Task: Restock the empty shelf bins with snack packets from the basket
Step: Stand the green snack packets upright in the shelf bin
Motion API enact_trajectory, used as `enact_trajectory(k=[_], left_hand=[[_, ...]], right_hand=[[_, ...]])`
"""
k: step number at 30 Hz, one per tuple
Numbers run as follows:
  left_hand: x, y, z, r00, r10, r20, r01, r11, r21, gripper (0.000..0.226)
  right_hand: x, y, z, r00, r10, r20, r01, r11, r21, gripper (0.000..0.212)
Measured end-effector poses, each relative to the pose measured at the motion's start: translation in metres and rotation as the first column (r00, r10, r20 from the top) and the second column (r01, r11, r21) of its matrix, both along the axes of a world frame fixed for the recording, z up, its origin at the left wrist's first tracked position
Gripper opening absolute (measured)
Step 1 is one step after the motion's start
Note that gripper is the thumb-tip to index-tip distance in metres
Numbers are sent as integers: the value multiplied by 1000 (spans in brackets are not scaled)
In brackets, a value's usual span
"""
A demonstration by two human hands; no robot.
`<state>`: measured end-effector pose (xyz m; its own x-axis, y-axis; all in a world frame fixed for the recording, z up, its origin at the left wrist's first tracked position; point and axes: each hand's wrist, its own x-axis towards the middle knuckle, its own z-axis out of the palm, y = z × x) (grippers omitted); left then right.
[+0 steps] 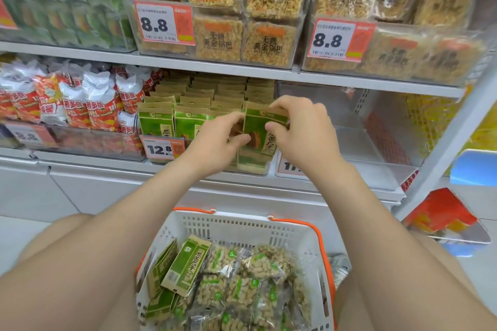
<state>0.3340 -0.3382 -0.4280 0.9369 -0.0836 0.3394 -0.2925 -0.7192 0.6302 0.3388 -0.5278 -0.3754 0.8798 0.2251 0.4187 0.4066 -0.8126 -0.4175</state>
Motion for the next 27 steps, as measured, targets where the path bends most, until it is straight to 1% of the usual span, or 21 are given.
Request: enact_trajectory(k=[2, 3, 5, 7, 9, 11, 13, 15, 17, 19, 20, 22, 24, 27], left_hand=[[9, 3, 3, 1000, 18, 22, -18, 1000, -6, 27], [13, 4, 3, 998, 48, 47, -49, 999, 16, 29], [19, 7, 2, 983, 128, 129, -145, 980, 139, 38], [22, 11, -2, 961, 203, 188, -249, 930, 269, 46], [23, 15, -7, 953, 254, 165, -296, 893, 338, 52], [27, 16, -10, 945, 297, 134, -326, 865, 382, 54], [29, 13, -8, 934, 324, 148, -356, 836, 417, 51], [30, 11, -6, 927, 334, 171, -376, 819, 433, 50], [30, 12, -5, 922, 340, 185, -387, 811, 438, 46], [30, 14, -5, 917, 350, 190, -398, 808, 434, 42], [30, 15, -4, 916, 353, 189, -401, 810, 429, 41], [29, 16, -3, 917, 351, 188, -398, 817, 416, 39], [29, 16, -3, 917, 348, 198, -399, 825, 400, 37], [30, 17, -2, 921, 340, 192, -389, 837, 385, 37]], right_hand=[[7, 1, 1, 999, -28, 18, 27, 999, 24, 22], [10, 2, 1, 998, -52, 42, 50, 998, 39, 21], [17, 6, 2, 990, -98, 103, 87, 991, 100, 20], [23, 10, 4, 983, -132, 128, 114, 983, 142, 20], [32, 14, 4, 981, -148, 126, 134, 984, 115, 23], [41, 17, 1, 980, -162, 119, 159, 987, 34, 25], [50, 21, -5, 985, -152, 80, 156, 987, -45, 28], [58, 28, -15, 992, -125, 16, 126, 987, -101, 31], [66, 34, -27, 994, -101, -50, 90, 978, -189, 36], [72, 39, -38, 992, -96, -88, 67, 954, -292, 40], [74, 41, -40, 991, -99, -95, 64, 946, -317, 40], [77, 41, -42, 991, -113, -70, 82, 935, -346, 35], [77, 40, -42, 988, -155, -7, 142, 921, -363, 33], [76, 42, -46, 977, -210, 32, 210, 929, -305, 27]])
